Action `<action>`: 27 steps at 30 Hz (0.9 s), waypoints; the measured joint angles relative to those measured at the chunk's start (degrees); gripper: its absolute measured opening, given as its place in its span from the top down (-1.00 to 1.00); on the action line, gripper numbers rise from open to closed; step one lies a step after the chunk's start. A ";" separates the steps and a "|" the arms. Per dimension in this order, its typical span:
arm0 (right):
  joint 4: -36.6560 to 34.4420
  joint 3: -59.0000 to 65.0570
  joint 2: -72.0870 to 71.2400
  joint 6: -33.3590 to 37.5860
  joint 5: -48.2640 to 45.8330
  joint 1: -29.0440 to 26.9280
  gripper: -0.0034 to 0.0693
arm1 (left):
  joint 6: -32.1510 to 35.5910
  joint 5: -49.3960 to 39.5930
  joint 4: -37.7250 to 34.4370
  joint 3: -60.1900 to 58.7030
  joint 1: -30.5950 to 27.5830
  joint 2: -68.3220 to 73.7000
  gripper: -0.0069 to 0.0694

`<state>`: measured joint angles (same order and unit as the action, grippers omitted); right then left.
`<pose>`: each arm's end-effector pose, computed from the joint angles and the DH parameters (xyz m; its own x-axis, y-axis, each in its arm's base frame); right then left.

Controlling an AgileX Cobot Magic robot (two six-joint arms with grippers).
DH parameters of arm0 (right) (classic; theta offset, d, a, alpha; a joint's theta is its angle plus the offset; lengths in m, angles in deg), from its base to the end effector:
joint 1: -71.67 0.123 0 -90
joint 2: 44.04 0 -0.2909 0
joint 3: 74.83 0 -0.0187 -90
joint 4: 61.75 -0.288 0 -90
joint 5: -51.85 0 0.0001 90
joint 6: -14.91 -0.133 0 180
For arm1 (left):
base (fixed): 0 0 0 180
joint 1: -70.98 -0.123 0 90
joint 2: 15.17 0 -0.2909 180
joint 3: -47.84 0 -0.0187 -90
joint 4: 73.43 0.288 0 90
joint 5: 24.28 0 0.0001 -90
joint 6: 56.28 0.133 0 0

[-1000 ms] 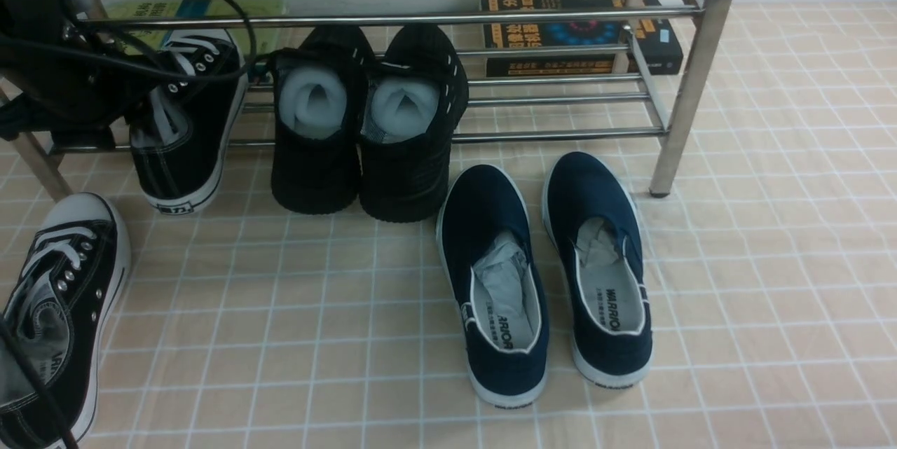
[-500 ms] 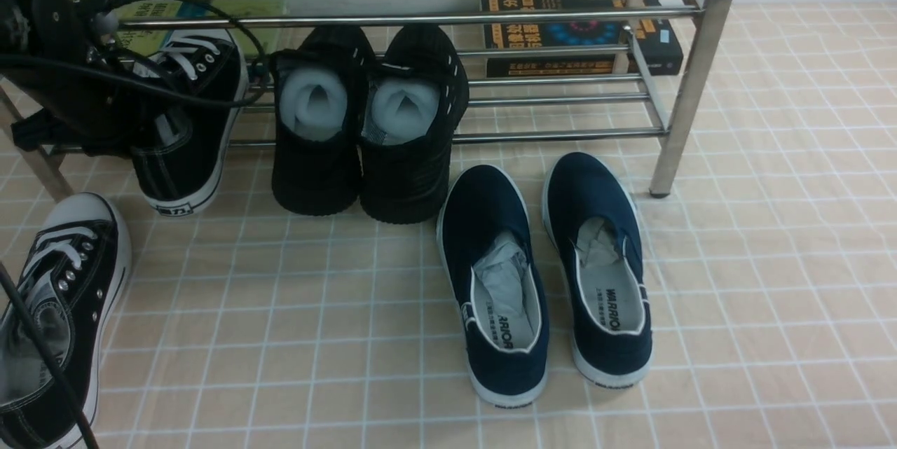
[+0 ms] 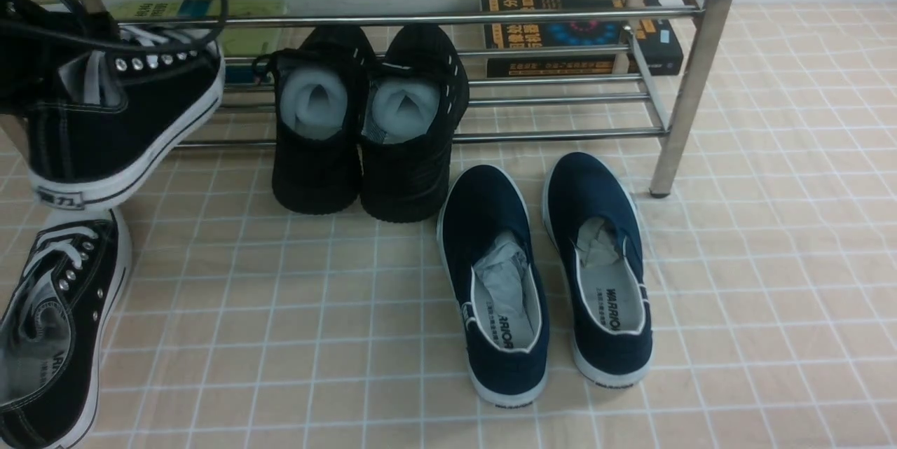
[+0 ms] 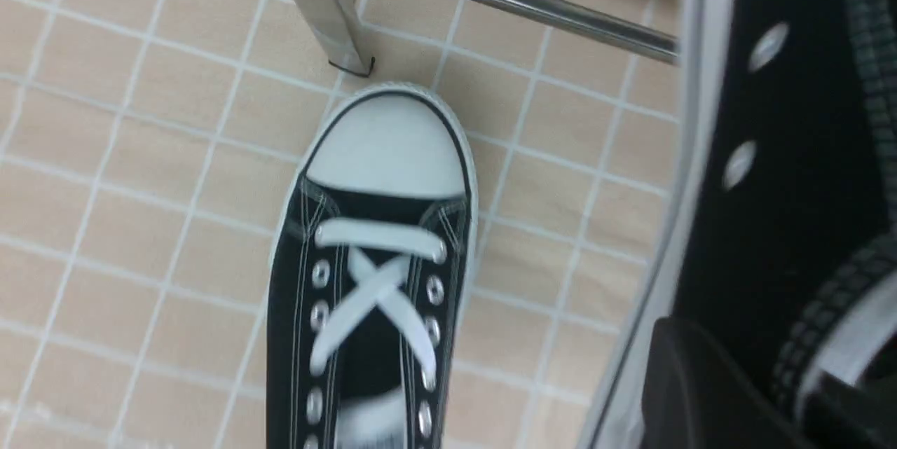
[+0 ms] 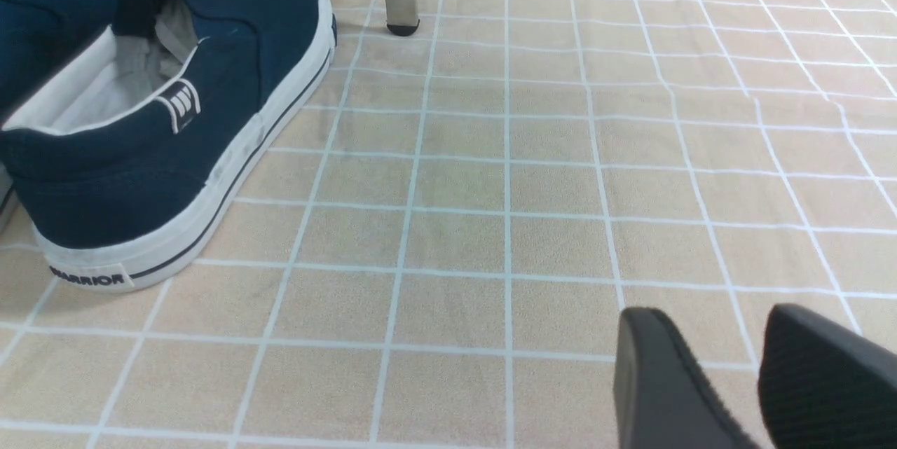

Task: Take the shoes off the shelf from the light coffee tablecloth by hand.
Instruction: 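Set the held shoe down on the floor in front of the rack with the left gripper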

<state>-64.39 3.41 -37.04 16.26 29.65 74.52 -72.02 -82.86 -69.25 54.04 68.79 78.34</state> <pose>0.1233 0.0085 0.1611 -0.3002 0.0042 -0.9539 -0.0606 0.9979 0.0234 0.3785 0.0228 0.3357 -0.7865 -0.2642 -0.5582 -0.2648 0.9608 -0.0817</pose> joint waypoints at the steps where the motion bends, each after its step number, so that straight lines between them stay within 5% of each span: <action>1: 0.00 0.00 0.00 0.00 0.00 0.00 0.25 | 0.08 -2.49 -0.13 -1.19 0.00 -2.99 0.79; 9: 0.00 0.00 0.00 0.00 0.00 0.00 0.25 | -3.60 1.56 -2.83 -17.03 0.00 -12.40 0.79; 16: 0.00 0.00 0.00 0.00 0.00 0.00 0.25 | -10.81 16.05 -3.01 -33.72 0.00 -13.57 0.78; 27: 0.00 0.00 0.00 0.00 0.00 0.00 0.25 | -14.68 28.88 -3.01 -39.59 0.00 -10.98 0.77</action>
<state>-64.39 3.41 -37.04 16.26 29.65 74.52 -86.70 -53.98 -72.26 14.45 68.79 67.36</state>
